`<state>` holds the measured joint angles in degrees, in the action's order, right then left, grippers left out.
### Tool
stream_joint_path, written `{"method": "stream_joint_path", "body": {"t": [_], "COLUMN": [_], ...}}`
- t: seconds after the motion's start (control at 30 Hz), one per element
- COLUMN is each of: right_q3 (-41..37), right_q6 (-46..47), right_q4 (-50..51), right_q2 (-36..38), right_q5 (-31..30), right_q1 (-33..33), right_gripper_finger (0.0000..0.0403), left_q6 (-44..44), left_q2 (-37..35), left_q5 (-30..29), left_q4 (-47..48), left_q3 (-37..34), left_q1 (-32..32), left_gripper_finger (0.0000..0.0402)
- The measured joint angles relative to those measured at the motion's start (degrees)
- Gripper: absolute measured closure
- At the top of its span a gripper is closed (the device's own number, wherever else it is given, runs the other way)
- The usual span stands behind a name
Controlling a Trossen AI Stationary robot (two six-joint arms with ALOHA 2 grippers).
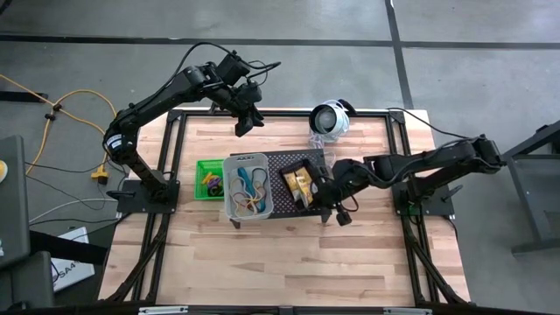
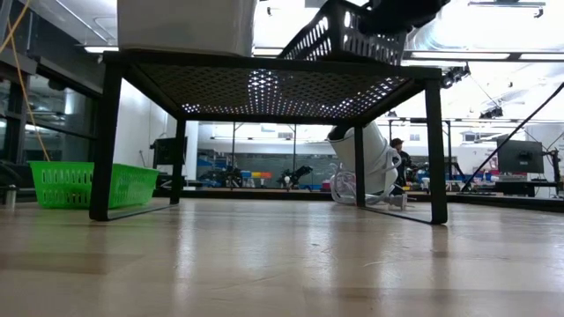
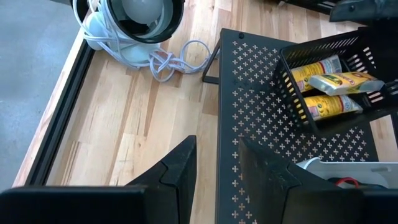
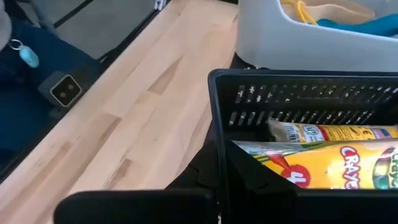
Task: Pick & Place Office Desk Supplies
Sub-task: Put the black bin with the crayon boxes on the shelf
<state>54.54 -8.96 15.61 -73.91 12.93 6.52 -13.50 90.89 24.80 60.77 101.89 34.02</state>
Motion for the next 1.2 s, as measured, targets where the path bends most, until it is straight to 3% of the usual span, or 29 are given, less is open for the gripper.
{"method": "stream_joint_path", "body": {"t": [0.33,0.8,1.2], "right_q3": [0.0,-0.1,-0.1], "right_q6": [0.2,4.2,5.0], "right_q4": [0.0,-1.1,-6.7], "right_q2": [0.0,0.0,1.0], "right_q5": [-0.9,-0.8,-2.2], "right_q1": [0.0,0.0,0.2], "right_gripper_finger": [0.0397,0.0300,0.0285], "left_q6": [0.0,0.0,0.0], "left_q2": [0.0,0.0,0.0], "left_q5": [0.0,0.0,0.0], "left_q4": [0.0,0.0,0.0], "left_q3": [0.0,0.0,0.0], "left_q1": [0.0,0.0,0.0], "left_gripper_finger": [0.0285,0.0285,0.0285]}}
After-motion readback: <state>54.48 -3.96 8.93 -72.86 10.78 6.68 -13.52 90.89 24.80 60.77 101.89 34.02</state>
